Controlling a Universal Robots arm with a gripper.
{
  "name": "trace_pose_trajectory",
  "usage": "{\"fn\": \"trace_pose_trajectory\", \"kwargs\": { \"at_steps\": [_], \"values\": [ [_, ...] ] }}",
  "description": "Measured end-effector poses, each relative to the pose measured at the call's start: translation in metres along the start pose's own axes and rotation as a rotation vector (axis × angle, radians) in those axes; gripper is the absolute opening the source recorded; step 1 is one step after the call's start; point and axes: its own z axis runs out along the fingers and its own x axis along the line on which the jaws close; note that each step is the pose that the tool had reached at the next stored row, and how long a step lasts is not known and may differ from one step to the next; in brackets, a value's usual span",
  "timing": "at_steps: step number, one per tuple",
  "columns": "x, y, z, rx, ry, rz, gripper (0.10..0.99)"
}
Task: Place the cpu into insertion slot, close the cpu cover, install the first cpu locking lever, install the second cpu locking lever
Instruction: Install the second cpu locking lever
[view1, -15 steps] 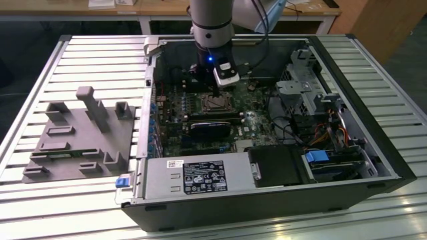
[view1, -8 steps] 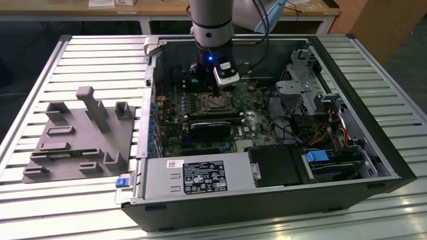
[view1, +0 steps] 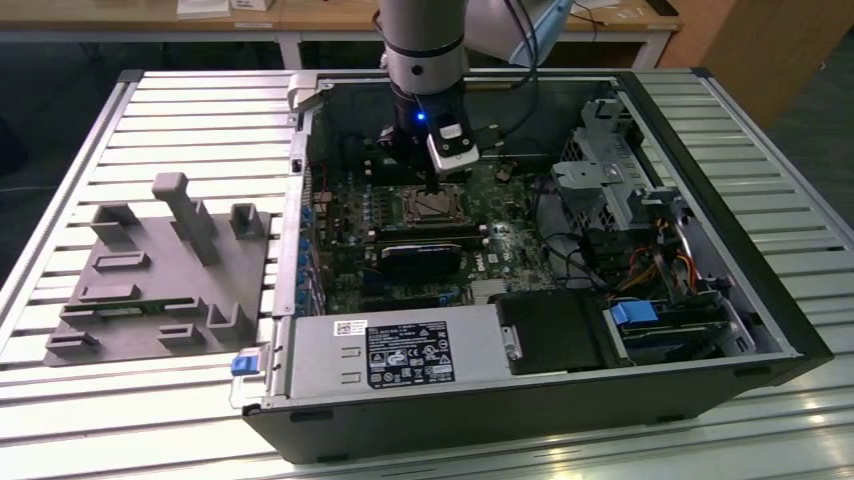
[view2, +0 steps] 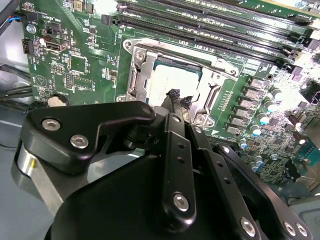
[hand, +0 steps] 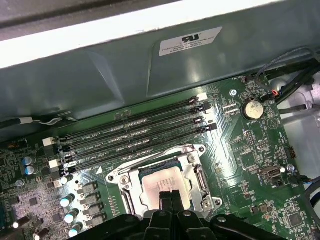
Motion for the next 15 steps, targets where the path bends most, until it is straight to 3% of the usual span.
{"fn": "trace_pose_trajectory", "kwargs": {
  "at_steps": [10,15],
  "values": [
    [-0.0041,-0.0124,-0.001,0.0,0.0,0.0,0.102],
    [-0.0047,-0.0141,-0.0011,0.0,0.0,0.0,0.102]
  ]
}}
